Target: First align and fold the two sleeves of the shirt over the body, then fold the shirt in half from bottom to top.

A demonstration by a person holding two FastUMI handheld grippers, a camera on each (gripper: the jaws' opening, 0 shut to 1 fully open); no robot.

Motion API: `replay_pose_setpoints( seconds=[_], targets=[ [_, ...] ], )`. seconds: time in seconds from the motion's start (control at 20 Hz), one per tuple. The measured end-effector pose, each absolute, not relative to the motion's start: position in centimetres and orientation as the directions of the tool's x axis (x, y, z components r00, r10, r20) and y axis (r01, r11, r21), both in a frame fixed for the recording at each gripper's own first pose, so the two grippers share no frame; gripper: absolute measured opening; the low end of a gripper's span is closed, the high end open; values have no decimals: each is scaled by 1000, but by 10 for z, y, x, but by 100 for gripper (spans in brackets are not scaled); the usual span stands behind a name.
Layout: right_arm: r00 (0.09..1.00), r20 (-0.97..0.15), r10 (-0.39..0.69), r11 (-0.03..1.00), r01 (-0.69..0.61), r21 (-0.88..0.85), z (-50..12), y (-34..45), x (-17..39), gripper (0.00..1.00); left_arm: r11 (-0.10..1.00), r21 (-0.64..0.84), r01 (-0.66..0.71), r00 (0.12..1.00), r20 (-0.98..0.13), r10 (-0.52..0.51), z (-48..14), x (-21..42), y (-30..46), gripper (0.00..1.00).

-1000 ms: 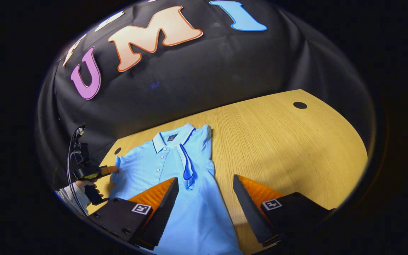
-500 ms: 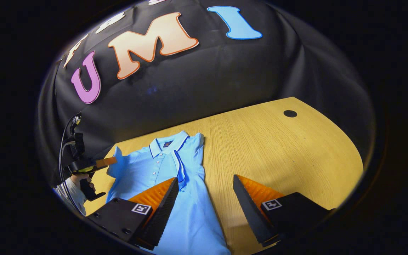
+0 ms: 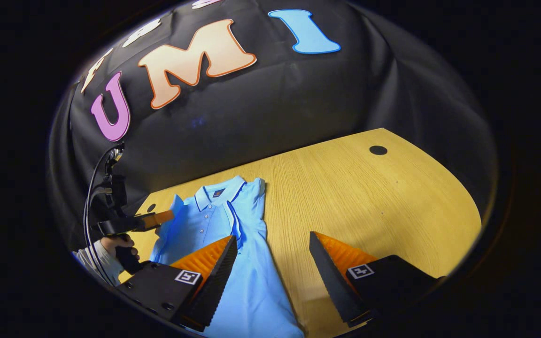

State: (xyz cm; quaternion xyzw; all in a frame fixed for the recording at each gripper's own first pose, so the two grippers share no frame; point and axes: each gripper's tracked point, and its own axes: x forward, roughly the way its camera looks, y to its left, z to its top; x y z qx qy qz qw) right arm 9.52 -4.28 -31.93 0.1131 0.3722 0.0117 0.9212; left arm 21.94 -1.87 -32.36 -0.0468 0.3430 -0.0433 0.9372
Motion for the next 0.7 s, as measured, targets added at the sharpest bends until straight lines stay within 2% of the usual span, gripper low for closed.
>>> replay_pose_setpoints(
  seconds=[0.05, 0.1, 0.2, 0.25, 0.35, 0.7],
  targets=[
    [731, -676, 87, 977, 69, 201, -317, -47, 96, 97, 984, -160, 80, 762, -626, -164, -317, 215, -28, 3],
    [742, -667, 74, 979, 72, 189, -313, -48, 96, 97, 977, -189, 96, 765, -614, -194, -315, 210, -35, 35],
    [771, -634, 61, 983, 66, 174, -298, -46, 92, 97, 978, -183, 102, 803, -565, -189, -295, 200, -31, 99],
    [786, -615, 59, 985, 56, 166, -289, -44, 87, 97, 980, -171, 103, 820, -543, -181, -290, 189, -29, 92],
    [819, -571, 64, 990, 18, 137, -269, -40, 72, 97, 983, -158, 97, 849, -501, -164, -265, 161, -23, 96],
    [855, -510, 99, 994, -62, 89, -229, -22, -4, 97, 991, -100, 86, 913, -391, -118, -192, 49, 11, 95]
  ],
)
